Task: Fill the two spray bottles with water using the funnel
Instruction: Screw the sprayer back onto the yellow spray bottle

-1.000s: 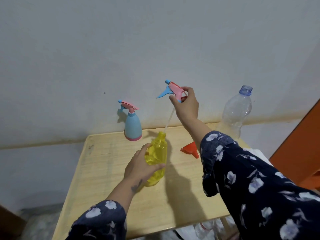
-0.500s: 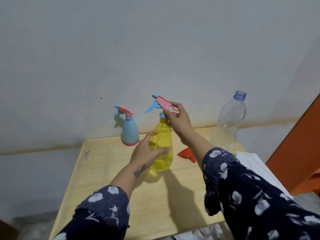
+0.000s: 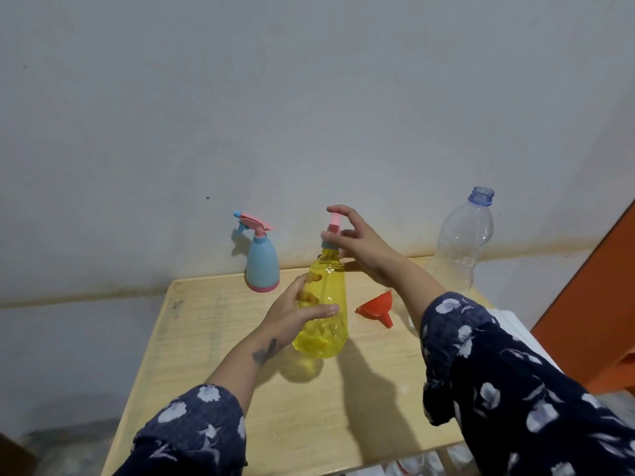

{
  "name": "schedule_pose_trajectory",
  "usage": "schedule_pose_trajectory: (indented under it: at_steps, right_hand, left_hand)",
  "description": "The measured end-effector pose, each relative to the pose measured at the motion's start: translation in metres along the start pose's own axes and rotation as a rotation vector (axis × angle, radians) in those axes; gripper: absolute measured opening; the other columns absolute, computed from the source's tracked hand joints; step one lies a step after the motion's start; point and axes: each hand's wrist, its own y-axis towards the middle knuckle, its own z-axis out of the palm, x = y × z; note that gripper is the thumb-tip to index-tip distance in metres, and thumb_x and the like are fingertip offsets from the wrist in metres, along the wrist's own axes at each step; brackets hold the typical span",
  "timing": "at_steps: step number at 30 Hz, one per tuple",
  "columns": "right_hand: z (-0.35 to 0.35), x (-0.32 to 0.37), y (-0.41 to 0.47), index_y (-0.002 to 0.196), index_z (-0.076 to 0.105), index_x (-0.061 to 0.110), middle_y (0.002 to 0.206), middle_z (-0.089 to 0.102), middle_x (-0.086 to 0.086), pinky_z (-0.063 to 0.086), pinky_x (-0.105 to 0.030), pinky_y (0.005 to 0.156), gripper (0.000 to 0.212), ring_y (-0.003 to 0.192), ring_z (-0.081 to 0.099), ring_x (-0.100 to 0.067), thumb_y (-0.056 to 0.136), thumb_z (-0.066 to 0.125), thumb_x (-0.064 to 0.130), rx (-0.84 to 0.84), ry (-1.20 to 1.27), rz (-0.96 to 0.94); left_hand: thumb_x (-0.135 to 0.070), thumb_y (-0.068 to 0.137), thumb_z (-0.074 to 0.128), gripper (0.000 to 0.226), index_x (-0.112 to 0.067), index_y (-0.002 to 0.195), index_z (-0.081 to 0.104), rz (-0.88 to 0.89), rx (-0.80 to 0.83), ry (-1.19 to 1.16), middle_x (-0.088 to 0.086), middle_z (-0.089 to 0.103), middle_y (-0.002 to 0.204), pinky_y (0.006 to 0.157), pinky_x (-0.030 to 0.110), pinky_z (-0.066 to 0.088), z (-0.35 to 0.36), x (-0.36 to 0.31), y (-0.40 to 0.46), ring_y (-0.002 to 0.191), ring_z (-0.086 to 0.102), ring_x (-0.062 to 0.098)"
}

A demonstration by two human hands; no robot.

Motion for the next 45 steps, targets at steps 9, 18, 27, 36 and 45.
schedule_pose_trajectory:
  at_steps: [9, 18, 27, 36, 45]
  right_hand:
    - [0.016, -0.007, 0.000, 0.125, 0.044, 0.032, 0.106, 0.055, -0.003, 0.053, -0.028, 0.069, 0.051, 0.085, 0.056, -0.017, 0.083, 0.072, 0.026, -0.197, -0.100, -0.159]
    - [0.021, -0.009, -0.005, 0.122, 0.044, 0.034, 0.105, 0.056, 0.005, 0.055, -0.043, 0.083, 0.055, 0.095, 0.062, -0.024, 0.078, 0.077, 0.027, -0.258, -0.154, -0.141]
    - [0.032, -0.007, -0.008, 0.124, 0.048, 0.038, 0.118, 0.054, -0.008, 0.058, -0.044, 0.082, 0.061, 0.094, 0.062, -0.029, 0.077, 0.077, 0.013, -0.271, -0.084, -0.107]
    - [0.042, -0.005, -0.010, 0.124, 0.051, 0.034, 0.109, 0.063, -0.004, 0.054, -0.037, 0.082, 0.057, 0.089, 0.063, -0.019, 0.077, 0.074, 0.013, -0.412, -0.155, -0.113]
    - [0.038, -0.003, -0.021, 0.126, 0.050, 0.040, 0.109, 0.063, -0.013, 0.059, -0.037, 0.078, 0.061, 0.098, 0.065, -0.030, 0.081, 0.070, 0.004, -0.241, -0.024, -0.064]
  left_hand:
    - [-0.068, 0.048, 0.079, 0.090, -0.050, 0.128, 0.042, 0.021, -0.200, 0.145, -0.006, 0.056, 0.124, 0.093, 0.047, 0.051, 0.007, 0.003, 0.002, 0.113, 0.056, 0.019]
    - [-0.067, 0.055, 0.078, 0.084, -0.054, 0.127, 0.036, 0.021, -0.283, 0.269, -0.009, 0.053, 0.124, 0.090, 0.046, 0.051, 0.010, 0.005, -0.005, 0.113, 0.054, 0.018]
    - [-0.062, 0.056, 0.080, 0.084, -0.051, 0.128, 0.037, -0.004, -0.281, 0.182, -0.008, 0.051, 0.129, 0.093, 0.045, 0.050, 0.009, 0.012, -0.008, 0.118, 0.051, 0.019]
    - [-0.066, 0.064, 0.070, 0.080, -0.048, 0.131, 0.031, 0.002, -0.504, 0.557, -0.009, 0.046, 0.124, 0.079, 0.037, 0.051, 0.014, 0.005, -0.013, 0.106, 0.057, 0.019]
    - [-0.071, 0.056, 0.077, 0.097, -0.048, 0.137, 0.029, 0.007, -0.156, 0.307, -0.012, 0.048, 0.130, 0.092, 0.041, 0.050, -0.002, 0.016, -0.019, 0.116, 0.052, 0.014]
